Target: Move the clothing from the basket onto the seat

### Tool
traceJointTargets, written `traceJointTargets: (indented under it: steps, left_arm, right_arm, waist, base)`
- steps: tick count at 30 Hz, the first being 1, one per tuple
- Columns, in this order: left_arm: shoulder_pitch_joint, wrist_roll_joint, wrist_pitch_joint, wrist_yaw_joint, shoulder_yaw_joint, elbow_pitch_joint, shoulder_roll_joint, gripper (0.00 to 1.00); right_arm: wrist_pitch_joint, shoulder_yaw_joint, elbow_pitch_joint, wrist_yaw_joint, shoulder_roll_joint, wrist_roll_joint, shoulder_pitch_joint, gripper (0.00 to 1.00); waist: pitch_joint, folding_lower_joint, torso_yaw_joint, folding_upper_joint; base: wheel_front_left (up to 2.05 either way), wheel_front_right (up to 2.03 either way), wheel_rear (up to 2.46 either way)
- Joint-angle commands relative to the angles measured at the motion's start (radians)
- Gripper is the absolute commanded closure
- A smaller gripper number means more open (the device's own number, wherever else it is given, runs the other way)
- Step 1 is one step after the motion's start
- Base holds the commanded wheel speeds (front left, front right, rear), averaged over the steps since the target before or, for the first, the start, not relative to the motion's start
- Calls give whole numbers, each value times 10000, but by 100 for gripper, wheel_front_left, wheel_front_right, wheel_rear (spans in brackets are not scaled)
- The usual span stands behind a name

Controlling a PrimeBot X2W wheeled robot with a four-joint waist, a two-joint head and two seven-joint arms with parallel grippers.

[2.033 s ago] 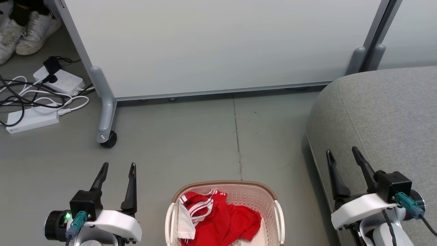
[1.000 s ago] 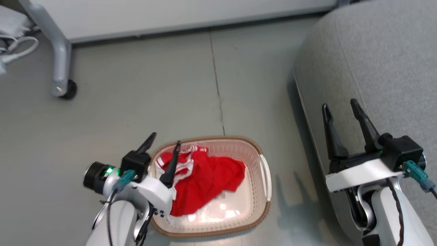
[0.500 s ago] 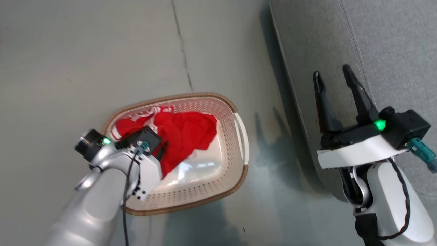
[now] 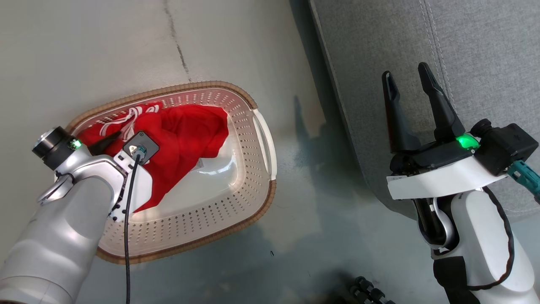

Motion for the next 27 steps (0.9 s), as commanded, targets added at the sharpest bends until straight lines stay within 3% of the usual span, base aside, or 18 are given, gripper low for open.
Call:
traceJointTargets:
  steps: [1, 2, 3, 20, 27]
  left_arm:
    - [-257, 81, 25, 114, -73, 129, 44, 39]
    - [-307, 170, -14, 141, -175, 206, 27, 85]
    - [-335, 160, -31, 142, -218, 293, 7, 100]
    - [172, -1371, -1866, 70, 561, 231, -1036, 100]
    - [1097, -2538, -2134, 12, 1349, -1388, -1399, 100]
  right_arm:
    - [-51, 15, -18, 22, -43, 93, -61, 0]
    - [-51, -3, -16, 22, -44, 85, -78, 0]
    - [-52, -25, -4, 22, -43, 94, -92, 0]
    - [-53, -518, 310, 23, -49, -690, 348, 0]
    - [-53, -776, 651, 23, -53, -1189, 784, 0]
  waist:
    - [93, -1, -91, 0]
    - [92, -1, -88, 0]
    - [79, -1, -74, 0]
    - [-1587, -1, 1031, 0]
    - [-2721, -1, 1818, 0]
  base:
    - [0, 0, 0]
    - [0, 0, 0]
    - [0, 0, 0]
    - [0, 0, 0]
    - [0, 0, 0]
